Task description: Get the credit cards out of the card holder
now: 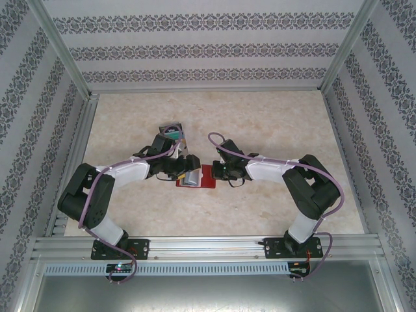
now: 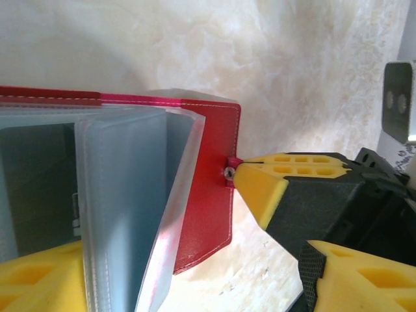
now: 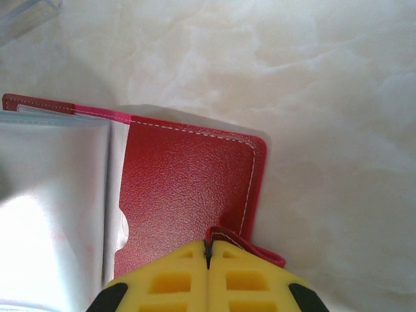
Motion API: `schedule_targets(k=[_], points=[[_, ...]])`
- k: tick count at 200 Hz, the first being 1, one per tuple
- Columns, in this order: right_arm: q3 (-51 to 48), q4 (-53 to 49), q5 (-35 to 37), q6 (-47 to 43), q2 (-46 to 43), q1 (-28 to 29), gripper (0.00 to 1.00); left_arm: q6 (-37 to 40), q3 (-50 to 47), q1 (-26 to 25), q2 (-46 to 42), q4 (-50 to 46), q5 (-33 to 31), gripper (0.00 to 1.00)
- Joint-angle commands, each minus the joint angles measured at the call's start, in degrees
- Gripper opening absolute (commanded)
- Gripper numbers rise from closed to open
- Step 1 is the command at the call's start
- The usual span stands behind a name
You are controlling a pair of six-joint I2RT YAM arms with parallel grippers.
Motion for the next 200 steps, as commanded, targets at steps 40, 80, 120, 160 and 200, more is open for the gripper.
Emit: schedule_targets(k=[40, 80, 120, 160, 200], points=[[-0.51, -2.67, 2.02, -0.35, 1.46, 0.43, 0.04, 1.91, 4.30, -1.56, 0.68, 1.41, 5.87, 0.67], [-0.69, -2.65, 2.27, -0.21, 0.62, 0.06, 0.04, 1.41, 5.76, -3.14, 4.05, 1.93, 6.19, 0.64], [-1.04, -2.88, 2.53, -0.18, -0.13, -0.18, 0.04, 2.76, 5.43, -3.04, 3.26, -0.36, 3.98, 0.64], [-0.73, -2.89, 2.28, -0.32, -0.21, -0.31, 0.04, 2.50, 4.88, -2.39, 2.57, -1.58, 1.46, 0.63], [-0.25, -3.04, 1.92, -0.52, -0.97, -0.33, 0.06, 2.45, 2.85, 0.81, -0.43, -4.17, -3.54, 0.51]])
